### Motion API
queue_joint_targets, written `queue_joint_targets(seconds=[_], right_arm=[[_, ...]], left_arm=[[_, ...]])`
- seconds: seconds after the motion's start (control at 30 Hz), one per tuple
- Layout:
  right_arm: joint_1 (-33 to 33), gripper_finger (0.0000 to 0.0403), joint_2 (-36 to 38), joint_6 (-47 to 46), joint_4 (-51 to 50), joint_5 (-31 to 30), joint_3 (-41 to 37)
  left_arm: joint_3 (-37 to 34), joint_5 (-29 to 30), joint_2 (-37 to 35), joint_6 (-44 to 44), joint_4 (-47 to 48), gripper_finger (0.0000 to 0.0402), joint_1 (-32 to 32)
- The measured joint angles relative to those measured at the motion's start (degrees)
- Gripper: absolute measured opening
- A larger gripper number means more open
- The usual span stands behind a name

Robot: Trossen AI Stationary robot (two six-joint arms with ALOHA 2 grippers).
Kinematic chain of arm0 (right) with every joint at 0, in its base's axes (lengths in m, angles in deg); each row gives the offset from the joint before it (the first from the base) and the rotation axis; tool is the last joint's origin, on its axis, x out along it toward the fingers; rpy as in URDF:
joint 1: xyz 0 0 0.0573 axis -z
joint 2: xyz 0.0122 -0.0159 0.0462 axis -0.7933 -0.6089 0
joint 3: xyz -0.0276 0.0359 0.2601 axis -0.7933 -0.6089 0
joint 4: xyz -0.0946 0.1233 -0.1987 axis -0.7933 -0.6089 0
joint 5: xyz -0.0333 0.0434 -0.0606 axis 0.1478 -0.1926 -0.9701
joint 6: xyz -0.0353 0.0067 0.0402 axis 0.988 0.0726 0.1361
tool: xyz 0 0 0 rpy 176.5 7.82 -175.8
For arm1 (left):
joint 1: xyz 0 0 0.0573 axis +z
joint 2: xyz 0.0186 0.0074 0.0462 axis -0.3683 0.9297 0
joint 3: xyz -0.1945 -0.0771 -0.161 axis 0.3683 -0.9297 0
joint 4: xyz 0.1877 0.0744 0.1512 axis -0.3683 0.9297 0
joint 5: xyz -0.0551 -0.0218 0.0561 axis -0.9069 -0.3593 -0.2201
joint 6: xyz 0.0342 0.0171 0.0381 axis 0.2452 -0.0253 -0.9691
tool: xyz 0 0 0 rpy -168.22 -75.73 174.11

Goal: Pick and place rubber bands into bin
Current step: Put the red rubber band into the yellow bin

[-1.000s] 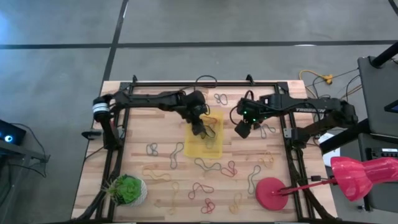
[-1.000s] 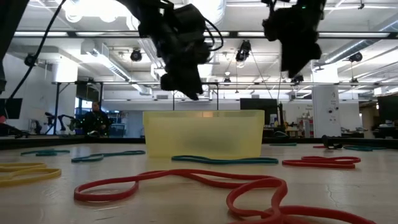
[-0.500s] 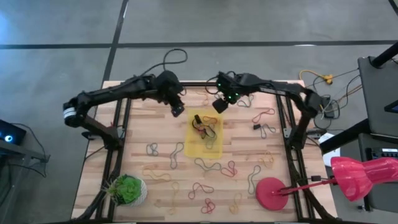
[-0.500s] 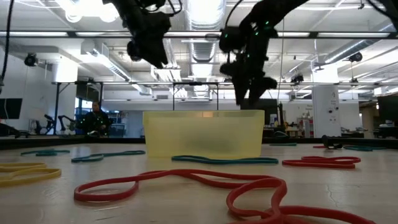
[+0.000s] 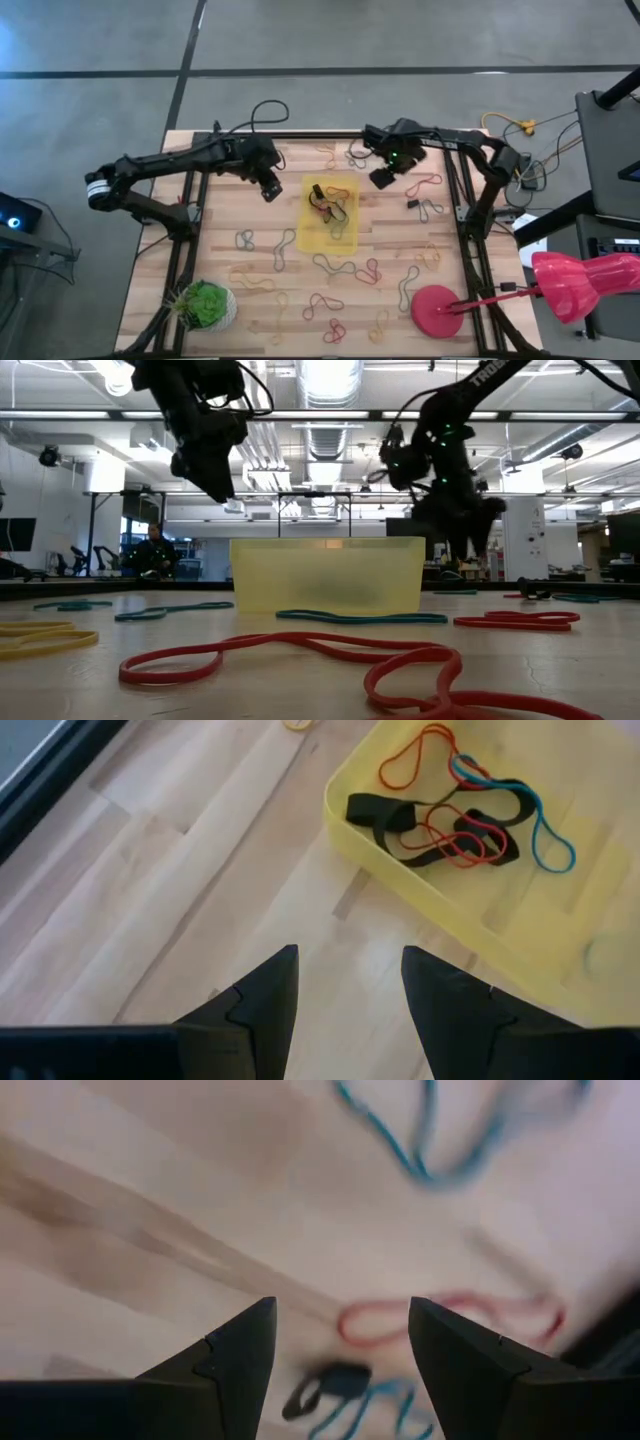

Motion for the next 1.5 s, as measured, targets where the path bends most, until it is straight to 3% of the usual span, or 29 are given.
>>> queue_joint_targets(seconds=[0.33, 0.53, 0.8, 1.1, 1.5], right_arm=[[1.81, 0.0215, 5.65, -27.22, 8.08, 0.59, -15.02], [1.91, 0.0215, 8.09, -48.74, 13.32, -3.81, -20.65], [4.23, 0.0215, 11.17, -66.3, 20.22, -6.54, -28.04], [5.93, 0.0196, 12.06, -74.64, 25.1, -7.84, -31.79], [8.84, 0.0047, 11.58, -69.17, 26.21, -10.41, -32.04]], left_arm=[[-0.63, -0.44, 0.33, -0.09, -5.83, 0.0164, 0.04], [-0.61, -0.5, 0.37, -0.21, -7.38, 0.0164, 0.07], [-0.61, -0.63, 0.41, -0.59, -7.19, 0.0164, 0.07], [-0.61, -0.63, 0.44, -0.61, -7.14, 0.0164, 0.07], [-0.61, -0.63, 0.44, -0.61, -7.13, 0.0164, 0.07]])
